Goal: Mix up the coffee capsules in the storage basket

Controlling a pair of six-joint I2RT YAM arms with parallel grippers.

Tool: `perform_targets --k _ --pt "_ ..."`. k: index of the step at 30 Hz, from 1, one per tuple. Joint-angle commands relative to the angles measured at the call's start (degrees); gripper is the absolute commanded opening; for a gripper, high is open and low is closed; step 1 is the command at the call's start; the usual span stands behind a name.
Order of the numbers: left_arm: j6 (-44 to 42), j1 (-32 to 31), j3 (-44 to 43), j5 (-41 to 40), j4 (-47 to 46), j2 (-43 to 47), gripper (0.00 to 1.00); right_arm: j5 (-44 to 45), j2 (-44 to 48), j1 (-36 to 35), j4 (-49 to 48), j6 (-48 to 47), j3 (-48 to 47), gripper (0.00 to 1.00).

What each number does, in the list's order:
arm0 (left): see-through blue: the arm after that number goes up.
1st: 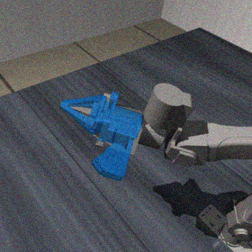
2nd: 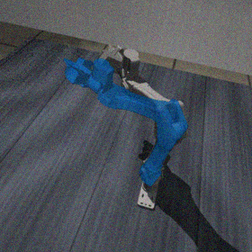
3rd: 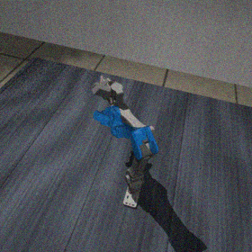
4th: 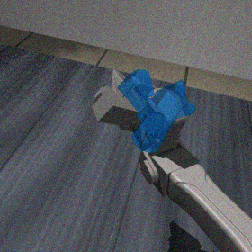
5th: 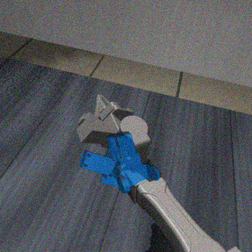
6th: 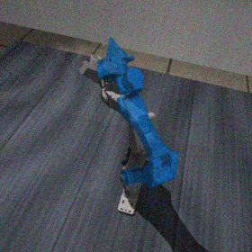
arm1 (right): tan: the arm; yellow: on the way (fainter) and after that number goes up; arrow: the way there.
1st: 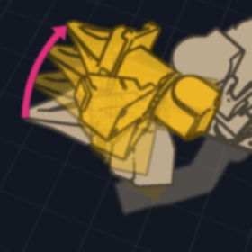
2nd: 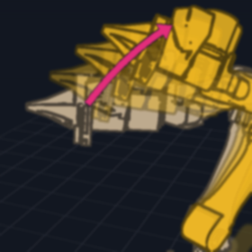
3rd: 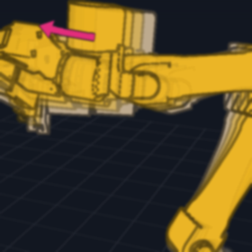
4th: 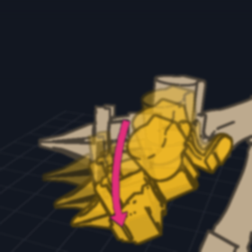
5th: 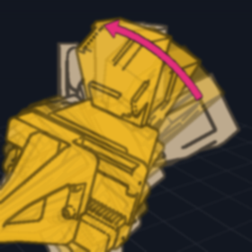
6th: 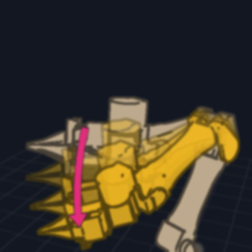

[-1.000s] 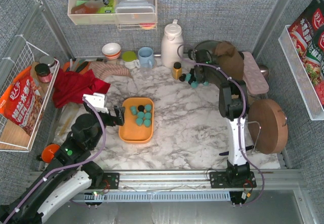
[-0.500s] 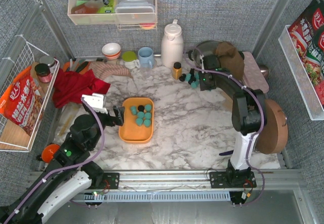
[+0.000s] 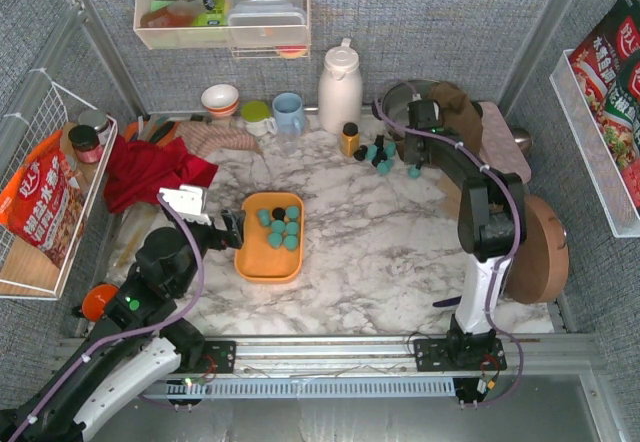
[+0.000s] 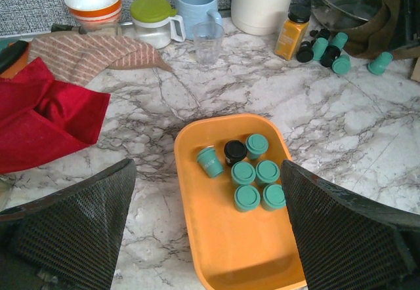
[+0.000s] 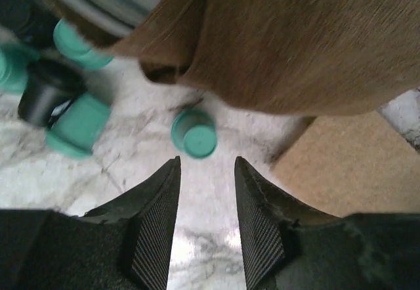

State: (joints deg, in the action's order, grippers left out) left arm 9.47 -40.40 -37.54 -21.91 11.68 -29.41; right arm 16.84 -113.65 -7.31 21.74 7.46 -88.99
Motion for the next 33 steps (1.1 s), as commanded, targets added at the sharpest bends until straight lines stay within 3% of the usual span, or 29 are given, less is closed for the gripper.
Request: perform_targets --k 1,9,18,33 --pt "0.02 0.06 0.16 0.07 -0.55 -0.1 0.99 2.28 -3.67 1.39 -2.03 2.89 -3.94 0.43" --pt "-0.06 0.06 0.05 0.38 -0.42 -0.77 0.99 -0.64 -7.96 3.0 -0.27 2.78 -8.49 0.39" --pt "0.02 0.06 0.1 0.46 -0.49 -0.6 0.99 -2.42 -4.06 2.92 -2.23 2.48 -0.98 0.24" --pt "0.37 0.06 0.14 0.73 -0.41 0.45 0.99 -4.32 2.83 1.1 0.7 2.44 8.18 0.23"
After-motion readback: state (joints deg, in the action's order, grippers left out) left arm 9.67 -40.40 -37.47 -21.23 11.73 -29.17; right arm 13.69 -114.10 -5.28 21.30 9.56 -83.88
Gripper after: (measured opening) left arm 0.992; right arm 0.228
